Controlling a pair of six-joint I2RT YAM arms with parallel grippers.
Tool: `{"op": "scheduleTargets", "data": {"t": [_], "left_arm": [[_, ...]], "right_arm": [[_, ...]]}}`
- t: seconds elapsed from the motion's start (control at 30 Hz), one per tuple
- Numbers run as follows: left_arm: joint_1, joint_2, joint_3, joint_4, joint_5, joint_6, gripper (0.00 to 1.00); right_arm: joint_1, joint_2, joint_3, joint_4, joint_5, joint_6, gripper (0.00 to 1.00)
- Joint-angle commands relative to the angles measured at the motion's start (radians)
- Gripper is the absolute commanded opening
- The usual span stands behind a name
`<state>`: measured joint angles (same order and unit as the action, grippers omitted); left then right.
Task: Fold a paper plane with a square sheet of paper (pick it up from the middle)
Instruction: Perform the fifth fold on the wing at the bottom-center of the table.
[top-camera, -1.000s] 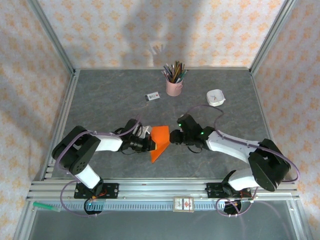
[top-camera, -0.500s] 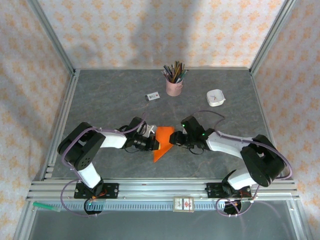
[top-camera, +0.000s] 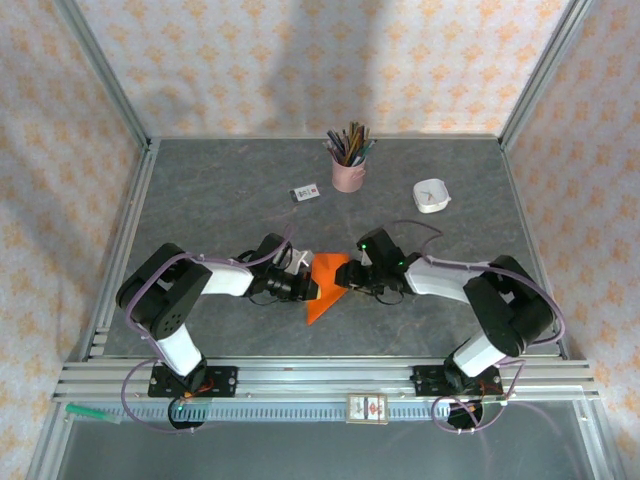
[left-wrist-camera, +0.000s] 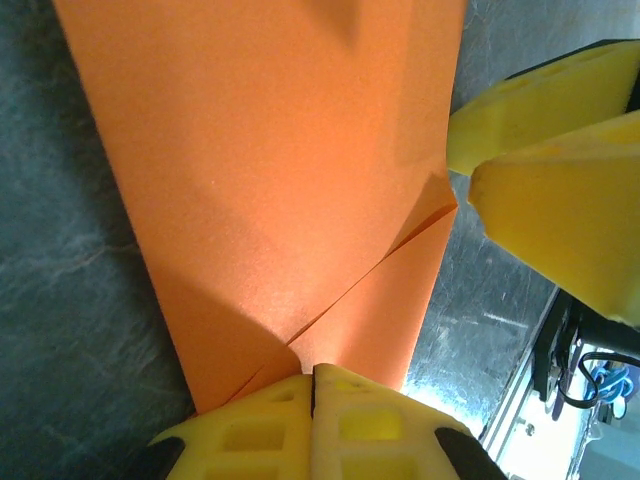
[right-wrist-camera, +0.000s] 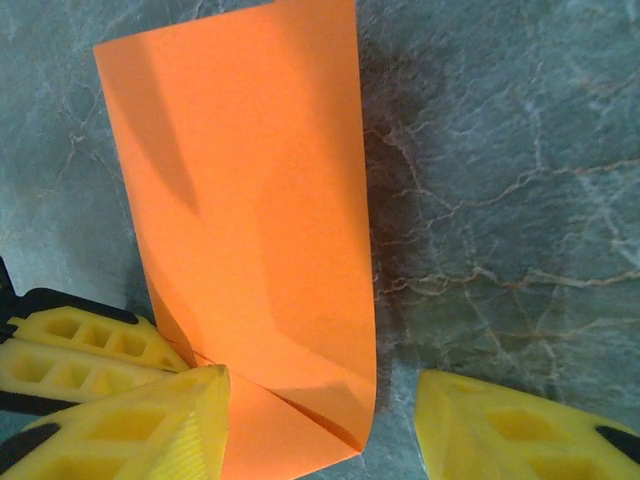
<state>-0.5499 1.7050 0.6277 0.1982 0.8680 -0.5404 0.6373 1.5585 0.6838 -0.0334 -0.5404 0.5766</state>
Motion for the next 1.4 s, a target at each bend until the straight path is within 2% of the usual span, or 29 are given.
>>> {"op": "scheduleTargets", "data": {"t": [0.0,0.13,0.33,0.87,1.17,1.37], "left_arm": [[-0.021,0.053,0.005,0.013,-0.024,0.042,0.08],[-0.021,0.055,0.010,0.008,-0.026,0.045,0.08],[-0.019,0.053,0.011,0.003,-0.029,0.050,0.08],[-0.019,0.061,0.010,0.005,-0.030,0.049,0.08],[-0.019,0.065,0.010,0.004,-0.032,0.051,0.08],[-0.019,0.070,0.013,0.004,-0.032,0.051,0.08]], "right_arm": [[-0.008,0.059,0.050,0.064,-0.002,-0.054,0.50],[-0.020,0.072,0.067,0.060,-0.013,-0.070,0.46],[-0.056,0.060,0.087,0.026,0.005,-0.090,0.44],[-0.074,0.096,0.153,-0.057,0.051,-0.159,0.40],[-0.076,0.143,0.156,-0.027,-0.002,-0.164,0.39],[-0.076,0.103,0.129,0.007,-0.047,-0.164,0.33]]}}
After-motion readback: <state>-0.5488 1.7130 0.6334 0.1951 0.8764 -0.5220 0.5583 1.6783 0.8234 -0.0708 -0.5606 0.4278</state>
